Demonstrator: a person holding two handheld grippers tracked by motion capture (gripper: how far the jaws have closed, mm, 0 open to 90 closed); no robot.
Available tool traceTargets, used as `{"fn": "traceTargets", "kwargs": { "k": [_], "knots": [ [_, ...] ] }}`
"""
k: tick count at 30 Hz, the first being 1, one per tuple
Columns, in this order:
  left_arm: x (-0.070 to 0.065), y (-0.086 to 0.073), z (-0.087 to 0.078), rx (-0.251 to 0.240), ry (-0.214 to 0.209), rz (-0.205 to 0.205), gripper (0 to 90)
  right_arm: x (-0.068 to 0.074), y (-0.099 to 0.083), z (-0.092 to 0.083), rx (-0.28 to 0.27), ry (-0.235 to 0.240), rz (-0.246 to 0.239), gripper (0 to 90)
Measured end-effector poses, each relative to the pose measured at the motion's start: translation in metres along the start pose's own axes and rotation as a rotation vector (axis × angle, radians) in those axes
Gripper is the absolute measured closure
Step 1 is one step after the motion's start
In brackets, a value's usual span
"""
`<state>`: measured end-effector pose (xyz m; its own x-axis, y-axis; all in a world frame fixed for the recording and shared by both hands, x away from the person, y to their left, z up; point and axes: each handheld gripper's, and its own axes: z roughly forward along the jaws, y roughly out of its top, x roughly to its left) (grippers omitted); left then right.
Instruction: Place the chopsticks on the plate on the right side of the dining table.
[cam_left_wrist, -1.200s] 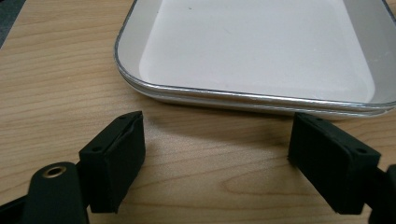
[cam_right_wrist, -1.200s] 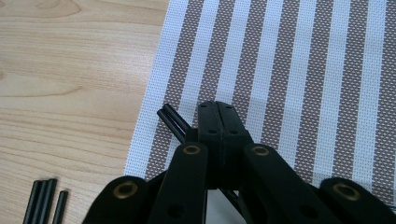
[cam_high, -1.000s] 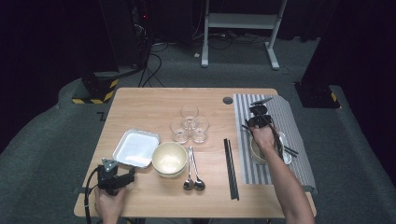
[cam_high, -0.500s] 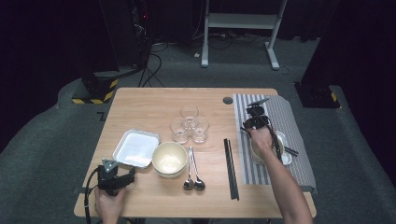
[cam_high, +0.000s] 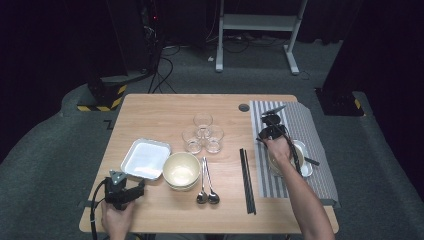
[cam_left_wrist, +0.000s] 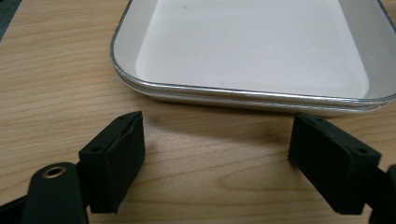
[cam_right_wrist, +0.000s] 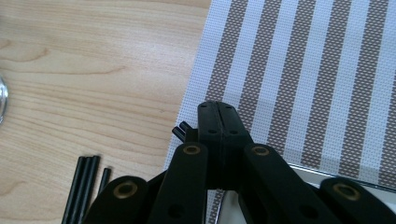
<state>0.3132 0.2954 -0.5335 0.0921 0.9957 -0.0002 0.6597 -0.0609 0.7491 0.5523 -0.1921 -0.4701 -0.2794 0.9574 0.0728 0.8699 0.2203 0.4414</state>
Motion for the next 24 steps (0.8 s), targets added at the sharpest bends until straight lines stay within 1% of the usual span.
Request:
{"fn": "traceTargets", "kwargs": {
  "k": [1, 10, 14, 17, 19, 24],
  "knots": [
    [0.0, 0.0, 0.0, 0.0, 0.0, 0.0, 18.8, 0.0012, -0.0004, -0.0003, 0.001, 0.004, -0.008, 90.0],
    [-0.0001, 0.0001, 0.0, 0.001, -0.005, 0.006, 18.4, 0.0045, -0.0043, -0.0047, 0.0, 0.007, -0.03, 90.0],
    [-0.0001, 0.0001, 0.0001, 0.001, -0.005, 0.006, 18.4, 0.0029, -0.0056, -0.0052, 0.004, -0.002, -0.033, 90.0],
    [-0.0001, 0.0001, 0.0001, 0.001, -0.005, 0.006, 18.4, 0.0022, -0.0044, -0.0047, -0.01, -0.014, -0.031, 90.0],
    [-0.0001, 0.0001, 0.0001, 0.001, -0.004, 0.006, 18.4, 0.0033, -0.0027, -0.0037, -0.008, -0.019, -0.031, 90.0],
    [-0.0001, 0.0001, 0.0, 0.001, -0.004, 0.006, 18.4, 0.006, -0.002, -0.001, 0.0, -0.014, -0.033, 90.0]
  ]
}}
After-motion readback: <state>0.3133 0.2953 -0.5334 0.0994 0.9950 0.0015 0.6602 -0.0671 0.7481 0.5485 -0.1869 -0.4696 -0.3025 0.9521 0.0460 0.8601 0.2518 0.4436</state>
